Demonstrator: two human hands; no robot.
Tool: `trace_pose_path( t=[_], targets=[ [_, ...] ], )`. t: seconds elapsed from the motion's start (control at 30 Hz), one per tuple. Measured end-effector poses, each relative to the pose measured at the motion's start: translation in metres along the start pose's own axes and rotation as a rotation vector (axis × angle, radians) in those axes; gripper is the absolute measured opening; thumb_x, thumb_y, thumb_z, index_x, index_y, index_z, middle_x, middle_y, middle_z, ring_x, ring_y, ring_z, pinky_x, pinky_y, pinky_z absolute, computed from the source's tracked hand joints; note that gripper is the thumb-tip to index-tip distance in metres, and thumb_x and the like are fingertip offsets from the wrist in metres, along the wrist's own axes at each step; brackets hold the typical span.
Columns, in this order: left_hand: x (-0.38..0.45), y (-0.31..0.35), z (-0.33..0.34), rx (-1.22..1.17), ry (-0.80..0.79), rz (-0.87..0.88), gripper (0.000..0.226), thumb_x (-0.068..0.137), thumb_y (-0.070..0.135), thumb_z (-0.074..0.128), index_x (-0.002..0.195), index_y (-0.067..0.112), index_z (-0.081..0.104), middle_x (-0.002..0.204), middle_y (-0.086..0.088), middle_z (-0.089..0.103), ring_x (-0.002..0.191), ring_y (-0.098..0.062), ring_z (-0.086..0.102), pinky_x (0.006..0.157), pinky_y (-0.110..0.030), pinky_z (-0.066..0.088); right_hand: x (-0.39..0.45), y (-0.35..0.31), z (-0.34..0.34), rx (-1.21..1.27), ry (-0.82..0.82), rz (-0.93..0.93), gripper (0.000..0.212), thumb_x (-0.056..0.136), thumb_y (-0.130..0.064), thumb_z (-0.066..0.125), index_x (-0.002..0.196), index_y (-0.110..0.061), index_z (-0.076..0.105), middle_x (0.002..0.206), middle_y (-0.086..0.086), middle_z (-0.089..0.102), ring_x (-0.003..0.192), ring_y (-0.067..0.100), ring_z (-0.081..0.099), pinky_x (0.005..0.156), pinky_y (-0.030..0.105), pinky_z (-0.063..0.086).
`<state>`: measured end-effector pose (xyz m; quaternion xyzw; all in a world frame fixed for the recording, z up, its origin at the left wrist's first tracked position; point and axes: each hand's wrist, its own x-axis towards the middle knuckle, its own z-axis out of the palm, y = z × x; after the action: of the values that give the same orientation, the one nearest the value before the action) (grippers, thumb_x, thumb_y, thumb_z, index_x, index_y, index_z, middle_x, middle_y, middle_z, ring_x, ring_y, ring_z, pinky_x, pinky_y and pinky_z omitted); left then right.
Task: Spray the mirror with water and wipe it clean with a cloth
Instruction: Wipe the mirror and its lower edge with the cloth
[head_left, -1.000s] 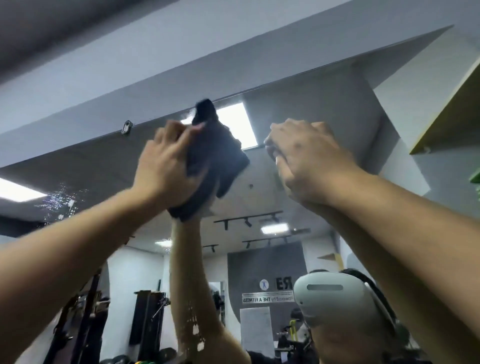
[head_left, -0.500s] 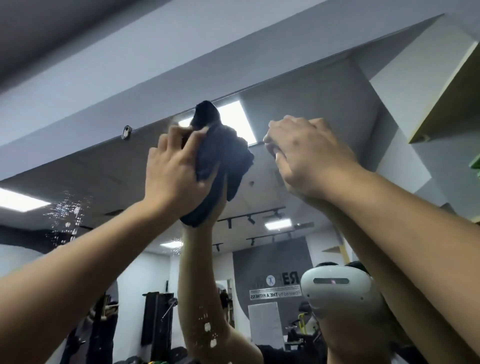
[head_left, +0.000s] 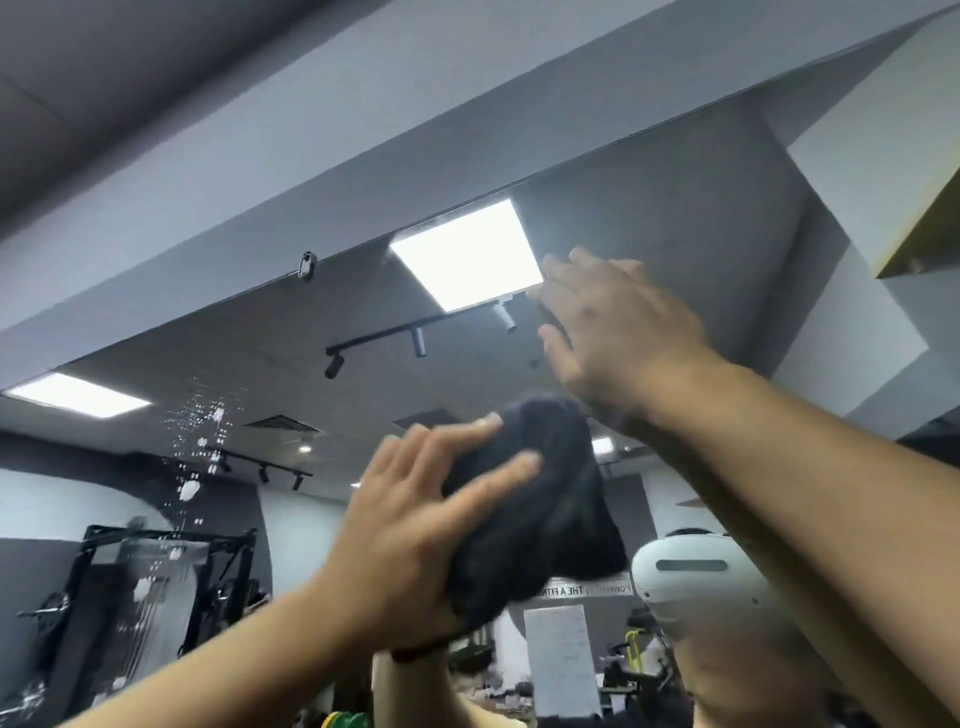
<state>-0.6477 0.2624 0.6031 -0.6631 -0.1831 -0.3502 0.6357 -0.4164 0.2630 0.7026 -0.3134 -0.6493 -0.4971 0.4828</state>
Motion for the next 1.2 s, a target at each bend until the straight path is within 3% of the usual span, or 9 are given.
trace_pose_path(
  t=[0.17, 0.3, 0.43, 0.53, 0.67, 0.77, 0.9, 1.03, 1.2],
  targets=[
    [0.053, -0.102, -0.003, 0.100, 0.006, -0.186, 0.064, 0.089, 0.047, 0.058, 0.147, 0.024, 0.042, 0.141, -0.014, 0.048, 0.123, -0.036, 0.050, 0.102, -0.051, 0.046, 0.001, 0.007, 0.005, -0.039, -0.013, -0.029, 0.046, 0.103, -0.032, 0.033, 0.147, -0.021, 0.041, 0.159, 0.002, 0.030, 0.145, 0.021, 0.024, 0.118, 0.040, 0.022],
    [0.127, -0.194, -0.004, 0.221, -0.032, -0.642, 0.053, 0.098, 0.044, 0.056, 0.146, 0.034, 0.037, 0.138, -0.011, 0.045, 0.123, -0.039, 0.049, 0.099, -0.055, 0.047, 0.001, 0.007, 0.006, -0.052, -0.040, -0.019, 0.050, 0.104, -0.035, 0.031, 0.153, -0.024, 0.033, 0.165, 0.000, 0.021, 0.153, 0.020, 0.013, 0.122, 0.039, 0.014],
    [0.161, -0.205, 0.010, 0.232, -0.028, -0.790, 0.055, 0.096, 0.045, 0.051, 0.148, 0.036, 0.034, 0.137, -0.011, 0.042, 0.127, -0.040, 0.043, 0.102, -0.057, 0.041, 0.001, 0.006, 0.008, -0.053, -0.038, -0.011, 0.048, 0.104, -0.035, 0.032, 0.152, -0.026, 0.036, 0.165, -0.001, 0.022, 0.153, 0.019, 0.014, 0.120, 0.038, 0.013],
    [0.147, -0.189, 0.010, 0.257, -0.008, -0.670, 0.057, 0.096, 0.045, 0.052, 0.150, 0.035, 0.035, 0.140, -0.010, 0.042, 0.129, -0.038, 0.043, 0.103, -0.055, 0.041, 0.002, 0.006, 0.008, -0.045, -0.036, 0.016, 0.049, 0.103, -0.037, 0.030, 0.150, -0.027, 0.039, 0.165, -0.002, 0.024, 0.153, 0.018, 0.017, 0.120, 0.037, 0.014],
    [0.094, -0.133, 0.002, 0.215, 0.042, -0.314, 0.066, 0.088, 0.050, 0.053, 0.151, 0.032, 0.041, 0.142, -0.007, 0.048, 0.125, -0.036, 0.046, 0.099, -0.051, 0.043, 0.003, 0.001, 0.007, -0.045, -0.042, 0.030, 0.059, 0.089, -0.042, 0.023, 0.141, -0.025, 0.048, 0.162, 0.000, 0.032, 0.151, 0.021, 0.023, 0.118, 0.041, 0.019],
    [0.043, -0.072, -0.001, 0.190, -0.008, -0.138, 0.078, 0.079, 0.048, 0.068, 0.150, 0.031, 0.041, 0.144, -0.011, 0.048, 0.117, -0.036, 0.050, 0.090, -0.051, 0.044, 0.002, -0.002, 0.004, -0.053, -0.038, 0.047, 0.053, 0.089, -0.040, 0.028, 0.131, -0.022, 0.053, 0.155, 0.003, 0.041, 0.147, 0.025, 0.031, 0.115, 0.042, 0.024],
    [-0.024, 0.008, -0.007, 0.065, -0.010, -0.036, 0.074, 0.079, 0.056, 0.070, 0.145, 0.031, 0.045, 0.149, -0.011, 0.046, 0.105, -0.033, 0.054, 0.083, -0.047, 0.043, 0.009, -0.020, 0.000, -0.006, 0.056, 0.116, 0.024, 0.088, -0.034, 0.043, 0.102, -0.018, 0.055, 0.105, 0.005, 0.054, 0.113, 0.033, 0.050, 0.098, 0.046, 0.034],
    [-0.059, 0.029, -0.012, -0.028, -0.039, 0.118, 0.057, 0.090, 0.054, 0.059, 0.143, 0.034, 0.050, 0.152, -0.008, 0.044, 0.106, -0.027, 0.057, 0.084, -0.045, 0.045, 0.028, -0.049, 0.015, -0.001, 0.094, 0.032, 0.037, 0.086, -0.027, 0.042, 0.114, -0.012, 0.059, 0.118, 0.014, 0.059, 0.115, 0.035, 0.052, 0.099, 0.049, 0.038],
    [-0.046, -0.019, -0.014, -0.011, -0.080, 0.176, 0.068, 0.082, 0.045, 0.067, 0.146, 0.032, 0.048, 0.149, -0.011, 0.045, 0.100, -0.031, 0.058, 0.080, -0.045, 0.043, 0.022, -0.055, 0.024, 0.045, 0.125, -0.002, 0.023, 0.095, -0.013, 0.049, 0.115, -0.010, 0.060, 0.122, 0.014, 0.056, 0.112, 0.035, 0.050, 0.091, 0.043, 0.037]
  ],
)
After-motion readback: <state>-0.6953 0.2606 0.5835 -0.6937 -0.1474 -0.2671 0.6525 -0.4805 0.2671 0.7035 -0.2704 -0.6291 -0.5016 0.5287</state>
